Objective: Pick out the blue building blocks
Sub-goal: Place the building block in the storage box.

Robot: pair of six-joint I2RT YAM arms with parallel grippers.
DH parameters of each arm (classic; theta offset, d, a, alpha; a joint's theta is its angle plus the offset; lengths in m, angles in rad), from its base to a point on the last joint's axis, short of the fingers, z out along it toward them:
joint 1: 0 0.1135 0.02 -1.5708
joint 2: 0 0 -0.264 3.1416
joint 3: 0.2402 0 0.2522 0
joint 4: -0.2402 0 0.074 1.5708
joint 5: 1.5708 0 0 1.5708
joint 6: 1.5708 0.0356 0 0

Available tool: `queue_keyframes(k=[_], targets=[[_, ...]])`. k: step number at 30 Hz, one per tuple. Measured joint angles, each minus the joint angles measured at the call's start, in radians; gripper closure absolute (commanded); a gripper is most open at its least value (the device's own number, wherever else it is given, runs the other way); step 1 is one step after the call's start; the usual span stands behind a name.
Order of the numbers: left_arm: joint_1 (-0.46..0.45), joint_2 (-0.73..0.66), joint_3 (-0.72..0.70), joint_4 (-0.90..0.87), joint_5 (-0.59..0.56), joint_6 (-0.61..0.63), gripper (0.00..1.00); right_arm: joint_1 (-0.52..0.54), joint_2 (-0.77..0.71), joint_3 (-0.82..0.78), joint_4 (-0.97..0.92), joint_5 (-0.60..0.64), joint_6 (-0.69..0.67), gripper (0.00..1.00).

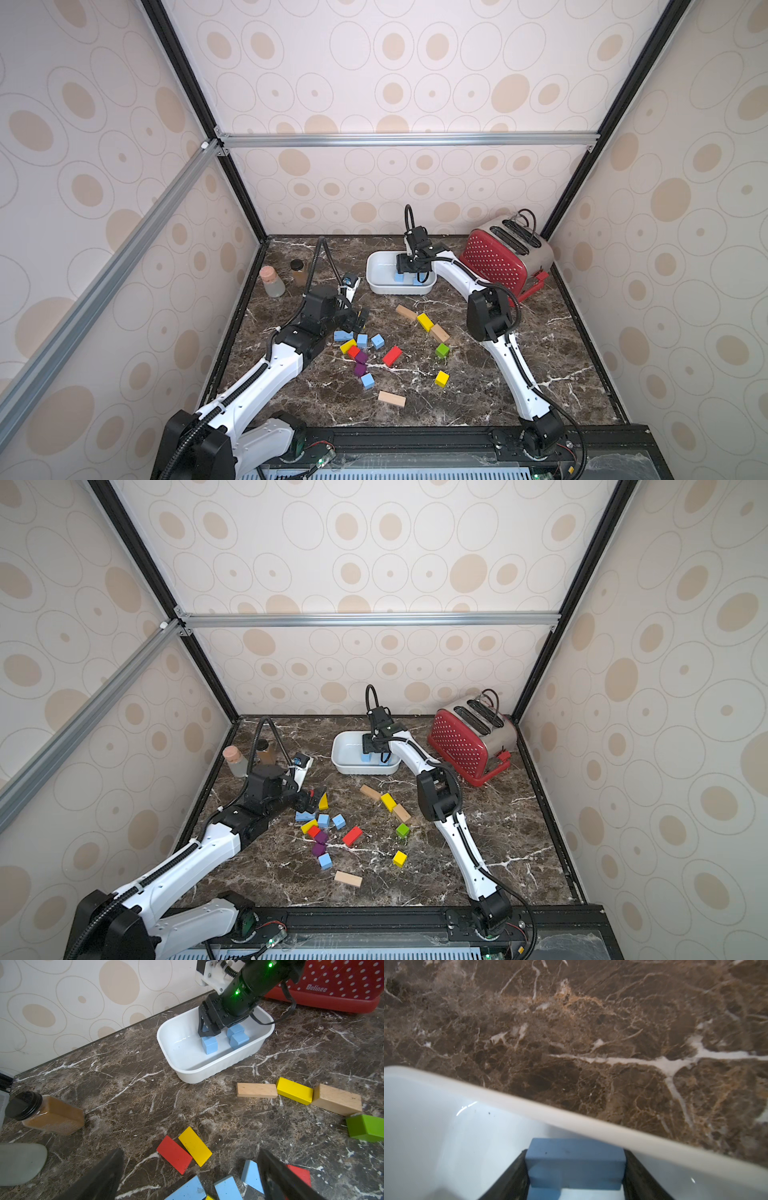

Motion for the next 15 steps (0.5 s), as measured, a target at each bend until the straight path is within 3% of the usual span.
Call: queue_keyframes(k=[12, 15], targets=[[0.000, -0.030, 0.003, -0.029, -0.005, -0.001, 0.01, 0.000, -0.043, -0.061, 0.026, -0.064, 0.005, 0.03], [0.000, -0.030, 0.022, -0.039, -0.020, -0.010, 0.01, 0.000, -0.060, -0.060, 0.026, -0.077, 0.002, 0.02]])
